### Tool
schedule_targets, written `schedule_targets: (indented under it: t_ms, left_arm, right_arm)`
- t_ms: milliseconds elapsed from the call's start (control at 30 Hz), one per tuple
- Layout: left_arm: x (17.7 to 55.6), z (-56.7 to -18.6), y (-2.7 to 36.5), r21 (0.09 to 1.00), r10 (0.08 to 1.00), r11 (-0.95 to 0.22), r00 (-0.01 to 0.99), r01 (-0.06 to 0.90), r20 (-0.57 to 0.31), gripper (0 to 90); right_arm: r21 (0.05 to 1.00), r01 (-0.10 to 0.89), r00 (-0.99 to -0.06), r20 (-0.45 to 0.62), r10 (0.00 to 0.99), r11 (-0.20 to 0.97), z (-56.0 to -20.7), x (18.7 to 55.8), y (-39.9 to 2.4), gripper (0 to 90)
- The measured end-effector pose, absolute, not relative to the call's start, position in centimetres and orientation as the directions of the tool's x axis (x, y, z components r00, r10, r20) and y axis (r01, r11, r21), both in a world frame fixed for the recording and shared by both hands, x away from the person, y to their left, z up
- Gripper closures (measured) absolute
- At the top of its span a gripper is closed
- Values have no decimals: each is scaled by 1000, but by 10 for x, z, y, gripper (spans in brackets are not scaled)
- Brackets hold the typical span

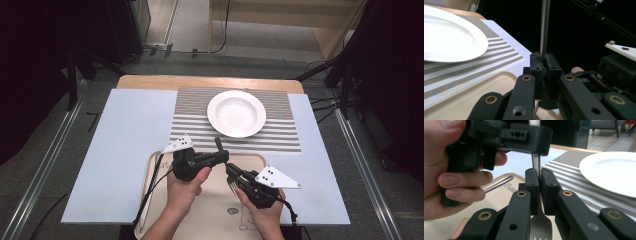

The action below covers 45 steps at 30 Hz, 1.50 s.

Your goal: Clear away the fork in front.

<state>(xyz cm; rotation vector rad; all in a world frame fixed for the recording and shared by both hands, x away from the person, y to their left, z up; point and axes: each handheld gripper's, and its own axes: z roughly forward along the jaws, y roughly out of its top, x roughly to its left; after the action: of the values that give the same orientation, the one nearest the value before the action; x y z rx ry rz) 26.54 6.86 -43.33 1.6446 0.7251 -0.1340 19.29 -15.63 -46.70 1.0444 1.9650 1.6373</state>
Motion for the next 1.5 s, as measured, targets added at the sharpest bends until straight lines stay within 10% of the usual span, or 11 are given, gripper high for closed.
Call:
schedule_targets:
  t_ms: [567, 1500]
  left_arm:
    - [266, -426, 103, 858, 332, -28, 815, 512, -476, 867]
    - [257, -425, 152, 849, 340, -66, 812, 524, -475, 867]
  right_arm:
    - [947, 320, -532, 143, 835, 41, -461, 196, -215, 0]
    - [946, 325, -306, 87, 948, 18, -482, 171, -322, 0]
